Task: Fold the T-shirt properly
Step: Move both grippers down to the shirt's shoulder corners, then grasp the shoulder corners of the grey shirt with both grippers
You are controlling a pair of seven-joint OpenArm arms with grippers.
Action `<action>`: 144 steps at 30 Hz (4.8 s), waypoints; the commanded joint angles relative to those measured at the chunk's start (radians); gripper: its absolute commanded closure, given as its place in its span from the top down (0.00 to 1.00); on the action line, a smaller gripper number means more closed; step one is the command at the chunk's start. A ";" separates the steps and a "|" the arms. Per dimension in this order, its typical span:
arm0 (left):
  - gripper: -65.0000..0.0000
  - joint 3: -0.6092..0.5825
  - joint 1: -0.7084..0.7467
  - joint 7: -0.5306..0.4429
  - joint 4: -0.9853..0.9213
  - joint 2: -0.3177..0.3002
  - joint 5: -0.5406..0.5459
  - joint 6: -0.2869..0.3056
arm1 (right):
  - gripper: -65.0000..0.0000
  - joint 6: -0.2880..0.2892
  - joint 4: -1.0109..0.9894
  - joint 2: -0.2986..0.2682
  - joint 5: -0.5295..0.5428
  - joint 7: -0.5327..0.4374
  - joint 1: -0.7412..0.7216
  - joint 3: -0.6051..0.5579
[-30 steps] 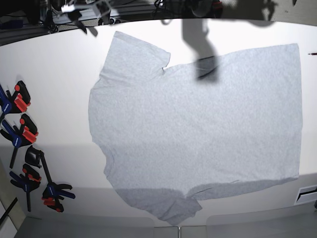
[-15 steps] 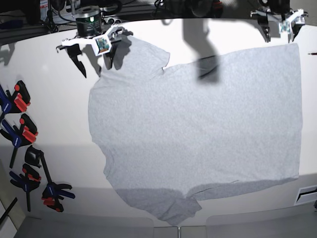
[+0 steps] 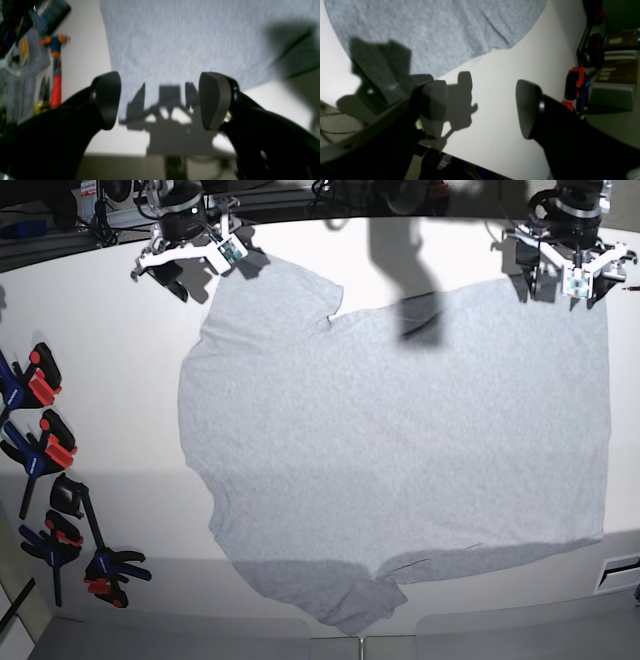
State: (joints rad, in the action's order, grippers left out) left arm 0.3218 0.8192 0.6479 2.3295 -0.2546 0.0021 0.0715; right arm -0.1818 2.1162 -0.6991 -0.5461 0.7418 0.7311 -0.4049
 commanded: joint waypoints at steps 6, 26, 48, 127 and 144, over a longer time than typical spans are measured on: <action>0.68 0.005 0.009 0.062 0.027 -0.032 0.009 0.178 | 0.62 0.137 0.065 -0.016 0.037 -0.008 0.021 0.003; 0.68 0.005 -0.060 0.103 0.027 -0.180 0.213 0.259 | 0.62 0.407 -0.047 -0.007 0.180 -0.120 0.012 0.003; 0.68 0.005 -0.060 0.111 0.027 -0.180 0.212 0.259 | 0.62 0.398 -0.059 -0.008 0.307 -0.105 -0.115 0.003; 0.53 0.002 -0.055 -0.387 -0.634 -0.437 -0.164 0.426 | 0.00 0.338 -0.241 -0.010 0.179 -0.132 -0.200 0.003; 0.53 -0.181 -0.162 -0.387 -0.751 -0.366 -0.396 0.311 | 0.00 0.337 -0.240 -0.010 0.182 -0.132 -0.254 0.003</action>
State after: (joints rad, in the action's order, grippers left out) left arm 0.1528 0.6373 0.2214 1.5940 -0.6167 -0.3973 0.3138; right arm 0.1604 1.8633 -0.6952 -0.3614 0.6147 0.4812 -0.4053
